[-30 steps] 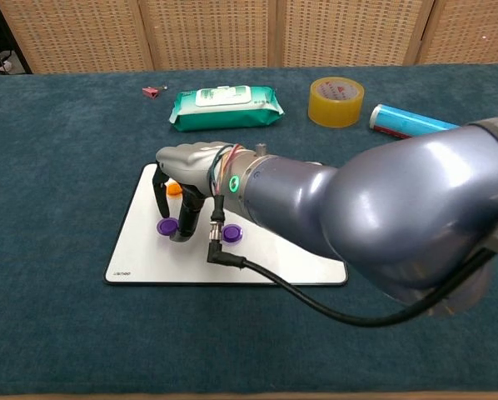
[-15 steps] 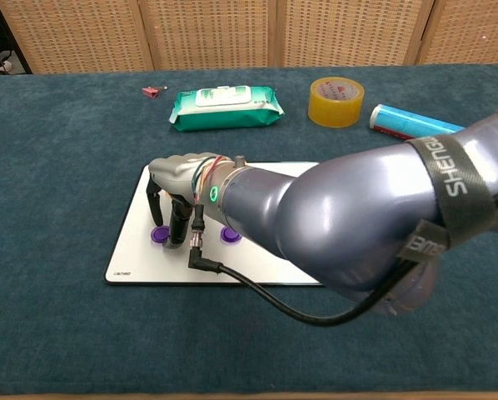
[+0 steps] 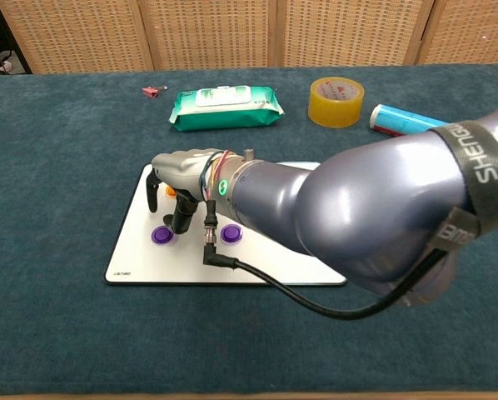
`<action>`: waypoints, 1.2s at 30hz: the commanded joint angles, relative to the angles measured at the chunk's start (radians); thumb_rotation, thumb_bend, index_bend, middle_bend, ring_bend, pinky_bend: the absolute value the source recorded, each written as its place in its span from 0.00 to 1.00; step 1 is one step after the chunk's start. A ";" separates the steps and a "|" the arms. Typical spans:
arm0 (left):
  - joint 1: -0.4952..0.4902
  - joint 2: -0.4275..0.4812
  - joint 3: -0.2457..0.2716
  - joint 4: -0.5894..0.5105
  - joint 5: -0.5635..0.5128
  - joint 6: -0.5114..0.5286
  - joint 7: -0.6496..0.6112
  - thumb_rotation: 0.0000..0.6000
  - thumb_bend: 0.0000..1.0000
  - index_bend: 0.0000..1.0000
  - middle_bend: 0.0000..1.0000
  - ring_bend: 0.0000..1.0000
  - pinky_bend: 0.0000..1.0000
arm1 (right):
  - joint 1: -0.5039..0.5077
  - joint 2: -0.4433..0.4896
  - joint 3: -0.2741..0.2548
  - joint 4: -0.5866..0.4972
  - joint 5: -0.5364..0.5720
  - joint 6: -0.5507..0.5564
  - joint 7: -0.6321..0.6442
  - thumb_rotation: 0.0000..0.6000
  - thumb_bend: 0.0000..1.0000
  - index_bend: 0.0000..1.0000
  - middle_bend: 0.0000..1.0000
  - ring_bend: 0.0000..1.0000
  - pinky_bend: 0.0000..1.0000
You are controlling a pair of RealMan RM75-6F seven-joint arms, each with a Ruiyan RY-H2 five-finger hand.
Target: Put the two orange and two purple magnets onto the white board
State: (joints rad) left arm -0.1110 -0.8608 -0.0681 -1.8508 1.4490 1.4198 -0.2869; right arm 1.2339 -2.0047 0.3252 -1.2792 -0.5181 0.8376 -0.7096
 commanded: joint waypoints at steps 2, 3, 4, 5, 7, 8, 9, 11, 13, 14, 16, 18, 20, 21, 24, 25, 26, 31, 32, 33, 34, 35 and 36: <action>-0.001 0.000 0.001 -0.001 0.000 -0.002 0.003 1.00 0.20 0.02 0.00 0.00 0.00 | -0.010 0.015 -0.010 -0.013 -0.007 0.004 0.011 1.00 0.56 0.32 0.00 0.00 0.00; -0.001 0.000 0.001 -0.002 0.001 -0.002 0.002 1.00 0.20 0.02 0.00 0.00 0.00 | -0.012 0.017 -0.010 -0.015 -0.007 0.005 0.014 1.00 0.56 0.32 0.00 0.00 0.00; 0.000 0.000 0.001 -0.002 0.001 -0.002 0.003 1.00 0.20 0.02 0.00 0.00 0.00 | -0.015 0.021 -0.011 -0.020 -0.009 0.007 0.018 1.00 0.56 0.32 0.00 0.00 0.00; 0.000 -0.001 0.001 -0.001 0.002 -0.001 0.004 1.00 0.20 0.02 0.00 0.00 0.00 | -0.018 0.025 -0.011 -0.026 -0.012 0.009 0.024 1.00 0.56 0.32 0.00 0.00 0.00; -0.001 -0.001 0.001 -0.001 0.001 -0.001 0.006 1.00 0.20 0.02 0.00 0.00 0.00 | -0.025 0.037 -0.012 -0.043 -0.024 0.016 0.032 1.00 0.56 0.32 0.00 0.00 0.00; -0.001 -0.002 0.000 -0.001 0.000 -0.001 0.007 1.00 0.20 0.02 0.00 0.00 0.00 | -0.029 0.047 -0.011 -0.058 -0.035 0.023 0.037 1.00 0.56 0.32 0.00 0.00 0.00; -0.001 -0.003 0.000 -0.001 -0.001 -0.001 0.008 1.00 0.20 0.02 0.00 0.00 0.00 | -0.032 0.053 -0.011 -0.068 -0.042 0.027 0.041 1.00 0.56 0.33 0.00 0.00 0.00; -0.001 -0.004 0.000 -0.001 -0.002 -0.001 0.012 1.00 0.20 0.02 0.00 0.00 0.00 | -0.044 0.079 -0.013 -0.103 -0.066 0.043 0.050 1.00 0.56 0.33 0.00 0.00 0.00; -0.002 -0.005 0.000 -0.002 -0.003 -0.002 0.015 1.00 0.20 0.02 0.00 0.00 0.00 | -0.056 0.107 -0.017 -0.134 -0.088 0.061 0.055 1.00 0.56 0.33 0.00 0.00 0.00; -0.001 -0.005 0.000 -0.002 -0.003 -0.002 0.016 1.00 0.20 0.02 0.00 0.00 0.00 | -0.066 0.125 -0.019 -0.154 -0.099 0.069 0.061 1.00 0.56 0.34 0.00 0.00 0.00; -0.001 -0.007 -0.001 -0.003 -0.003 0.000 0.023 1.00 0.20 0.02 0.00 0.00 0.00 | -0.091 0.165 -0.023 -0.193 -0.135 0.086 0.086 1.00 0.56 0.35 0.00 0.00 0.00; -0.001 -0.010 0.000 -0.004 -0.002 0.000 0.029 1.00 0.20 0.02 0.00 0.00 0.00 | -0.122 0.201 -0.029 -0.221 -0.188 0.102 0.126 1.00 0.56 0.35 0.00 0.00 0.01; -0.001 -0.012 0.002 -0.006 0.000 0.000 0.037 1.00 0.20 0.02 0.00 0.00 0.00 | -0.154 0.242 -0.040 -0.247 -0.237 0.110 0.166 1.00 0.56 0.32 0.00 0.00 0.01; -0.001 -0.014 0.003 -0.007 0.002 0.001 0.042 1.00 0.20 0.01 0.00 0.00 0.00 | -0.174 0.269 -0.046 -0.260 -0.269 0.118 0.191 1.00 0.55 0.29 0.00 0.00 0.01; -0.001 -0.020 0.006 -0.009 0.009 0.004 0.061 1.00 0.20 0.00 0.00 0.00 0.00 | -0.236 0.347 -0.071 -0.295 -0.357 0.144 0.263 1.00 0.35 0.20 0.00 0.00 0.01; -0.001 -0.022 0.008 -0.008 0.014 0.004 0.068 1.00 0.20 0.00 0.00 0.00 0.00 | -0.254 0.367 -0.078 -0.303 -0.378 0.155 0.281 1.00 0.27 0.17 0.00 0.00 0.01; -0.002 -0.026 0.008 -0.006 0.019 0.006 0.077 1.00 0.20 0.00 0.00 0.00 0.00 | -0.280 0.399 -0.090 -0.315 -0.408 0.171 0.305 1.00 0.16 0.13 0.00 0.00 0.01; 0.000 -0.045 0.012 -0.006 0.032 0.017 0.117 1.00 0.20 0.00 0.00 0.00 0.00 | -0.398 0.529 -0.151 -0.355 -0.546 0.262 0.404 1.00 0.00 0.01 0.00 0.00 0.01; 0.000 -0.048 0.013 -0.005 0.036 0.021 0.124 1.00 0.20 0.00 0.00 0.00 0.00 | -0.422 0.552 -0.163 -0.359 -0.573 0.282 0.426 1.00 0.00 0.00 0.00 0.00 0.01; 0.001 -0.050 0.013 -0.005 0.038 0.023 0.127 1.00 0.20 0.00 0.00 0.00 0.00 | -0.437 0.565 -0.170 -0.360 -0.589 0.294 0.441 1.00 0.00 0.00 0.00 0.00 0.00; 0.003 -0.054 0.014 -0.004 0.042 0.029 0.132 1.00 0.20 0.00 0.00 0.00 0.00 | -0.463 0.588 -0.181 -0.361 -0.612 0.319 0.464 1.00 0.00 0.00 0.00 0.00 0.00; 0.004 -0.056 0.014 -0.004 0.046 0.034 0.135 1.00 0.20 0.00 0.00 0.00 0.00 | -0.481 0.603 -0.189 -0.360 -0.628 0.336 0.478 1.00 0.00 0.00 0.00 0.00 0.00; 0.006 -0.060 0.014 -0.002 0.050 0.041 0.140 1.00 0.20 0.00 0.00 0.00 0.00 | -0.510 0.626 -0.203 -0.358 -0.652 0.365 0.498 1.00 0.00 0.00 0.00 0.00 0.00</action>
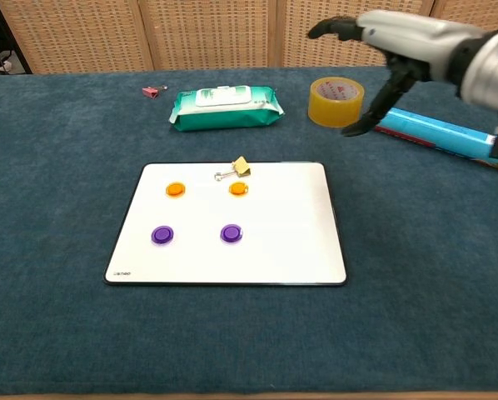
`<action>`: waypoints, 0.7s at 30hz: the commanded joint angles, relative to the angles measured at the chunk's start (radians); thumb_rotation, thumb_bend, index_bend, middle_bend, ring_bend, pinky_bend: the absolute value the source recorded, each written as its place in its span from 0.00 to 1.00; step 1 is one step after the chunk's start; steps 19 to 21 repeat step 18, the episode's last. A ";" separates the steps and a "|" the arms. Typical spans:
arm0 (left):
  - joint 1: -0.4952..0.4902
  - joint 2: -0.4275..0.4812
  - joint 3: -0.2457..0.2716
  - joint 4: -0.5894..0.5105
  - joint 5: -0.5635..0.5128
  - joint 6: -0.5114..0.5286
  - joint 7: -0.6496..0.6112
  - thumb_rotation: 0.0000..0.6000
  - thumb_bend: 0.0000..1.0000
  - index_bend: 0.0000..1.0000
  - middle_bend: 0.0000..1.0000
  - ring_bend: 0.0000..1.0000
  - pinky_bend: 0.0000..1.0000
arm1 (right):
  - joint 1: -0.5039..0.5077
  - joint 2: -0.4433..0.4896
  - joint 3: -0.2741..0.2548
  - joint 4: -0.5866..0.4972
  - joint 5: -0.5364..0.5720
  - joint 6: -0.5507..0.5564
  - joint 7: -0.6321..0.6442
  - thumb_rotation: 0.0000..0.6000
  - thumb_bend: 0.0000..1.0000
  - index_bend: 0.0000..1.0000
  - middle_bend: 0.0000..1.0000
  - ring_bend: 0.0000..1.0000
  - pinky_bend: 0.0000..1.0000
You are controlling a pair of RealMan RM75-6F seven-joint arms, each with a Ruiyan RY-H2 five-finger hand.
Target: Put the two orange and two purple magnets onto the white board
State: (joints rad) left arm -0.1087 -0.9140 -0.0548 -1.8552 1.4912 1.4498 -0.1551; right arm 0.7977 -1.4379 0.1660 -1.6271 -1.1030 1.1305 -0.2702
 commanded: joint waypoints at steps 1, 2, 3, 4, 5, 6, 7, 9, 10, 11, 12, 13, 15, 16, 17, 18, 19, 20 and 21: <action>0.006 -0.011 0.000 0.004 0.011 0.018 0.013 1.00 0.20 0.00 0.00 0.00 0.00 | -0.098 0.077 -0.057 -0.008 -0.092 0.096 0.078 1.00 0.00 0.00 0.00 0.00 0.00; 0.007 -0.014 0.000 0.007 0.014 0.023 0.016 1.00 0.20 0.00 0.00 0.00 0.00 | -0.126 0.095 -0.070 -0.002 -0.113 0.127 0.092 1.00 0.00 0.00 0.00 0.00 0.00; 0.009 -0.017 0.000 0.009 0.017 0.028 0.018 1.00 0.20 0.00 0.00 0.00 0.00 | -0.151 0.110 -0.083 0.005 -0.133 0.154 0.103 1.00 0.00 0.00 0.00 0.00 0.00; 0.010 -0.020 0.000 0.011 0.018 0.032 0.021 1.00 0.20 0.00 0.00 0.00 0.00 | -0.177 0.124 -0.094 0.014 -0.148 0.183 0.110 1.00 0.00 0.00 0.00 0.00 0.00; 0.011 -0.022 0.000 0.013 0.019 0.034 0.022 1.00 0.20 0.00 0.00 0.00 0.00 | -0.195 0.132 -0.103 0.020 -0.159 0.203 0.114 1.00 0.00 0.00 0.00 0.00 0.00; 0.012 -0.023 0.000 0.015 0.019 0.036 0.025 1.00 0.20 0.00 0.00 0.00 0.00 | -0.225 0.146 -0.117 0.030 -0.172 0.234 0.117 1.00 0.00 0.00 0.00 0.00 0.00; 0.013 -0.025 0.000 0.016 0.018 0.038 0.027 1.00 0.20 0.00 0.00 0.00 0.00 | -0.253 0.156 -0.127 0.039 -0.180 0.262 0.122 1.00 0.00 0.00 0.00 0.00 0.00; 0.016 -0.026 -0.001 0.018 0.015 0.043 0.030 1.00 0.20 0.00 0.00 0.00 0.00 | -0.298 0.171 -0.144 0.053 -0.189 0.305 0.130 1.00 0.00 0.00 0.00 0.00 0.00; 0.018 -0.027 -0.002 0.020 0.012 0.046 0.032 1.00 0.20 0.00 0.00 0.00 0.00 | -0.334 0.182 -0.158 0.063 -0.194 0.337 0.142 1.00 0.00 0.00 0.00 0.00 0.00; 0.019 -0.029 -0.003 0.021 0.009 0.048 0.035 1.00 0.20 0.00 0.00 0.00 0.00 | -0.357 0.187 -0.169 0.074 -0.210 0.359 0.157 1.00 0.00 0.00 0.00 0.00 0.00; 0.019 -0.029 -0.004 0.023 0.006 0.048 0.037 1.00 0.20 0.00 0.00 0.00 0.00 | -0.372 0.189 -0.174 0.085 -0.220 0.375 0.164 1.00 0.00 0.00 0.00 0.00 0.00; 0.020 -0.030 -0.004 0.024 0.004 0.048 0.038 1.00 0.20 0.00 0.00 0.00 0.00 | -0.389 0.190 -0.179 0.100 -0.226 0.393 0.166 1.00 0.00 0.00 0.00 0.00 0.00; 0.020 -0.031 -0.004 0.024 -0.001 0.047 0.041 1.00 0.20 0.00 0.00 0.00 0.00 | -0.432 0.191 -0.193 0.128 -0.239 0.434 0.181 1.00 0.00 0.00 0.00 0.00 0.00; 0.021 -0.032 -0.005 0.025 -0.001 0.048 0.044 1.00 0.20 0.00 0.00 0.00 0.00 | -0.456 0.191 -0.198 0.139 -0.246 0.454 0.202 1.00 0.00 0.00 0.00 0.00 0.00; 0.021 -0.034 -0.004 0.025 0.000 0.050 0.049 1.00 0.20 0.00 0.00 0.00 0.00 | -0.474 0.192 -0.203 0.147 -0.252 0.466 0.219 1.00 0.00 0.00 0.00 0.00 0.00; 0.022 -0.035 -0.002 0.025 0.004 0.051 0.054 1.00 0.20 0.00 0.00 0.00 0.00 | -0.490 0.194 -0.206 0.153 -0.256 0.475 0.231 1.00 0.00 0.00 0.00 0.00 0.00; 0.022 -0.035 -0.002 0.025 0.004 0.051 0.054 1.00 0.20 0.00 0.00 0.00 0.00 | -0.490 0.194 -0.206 0.153 -0.256 0.475 0.231 1.00 0.00 0.00 0.00 0.00 0.00; 0.022 -0.035 -0.002 0.025 0.004 0.051 0.054 1.00 0.20 0.00 0.00 0.00 0.00 | -0.490 0.194 -0.206 0.153 -0.256 0.475 0.231 1.00 0.00 0.00 0.00 0.00 0.00; 0.022 -0.035 -0.002 0.025 0.004 0.051 0.054 1.00 0.20 0.00 0.00 0.00 0.00 | -0.490 0.194 -0.206 0.153 -0.256 0.475 0.231 1.00 0.00 0.00 0.00 0.00 0.00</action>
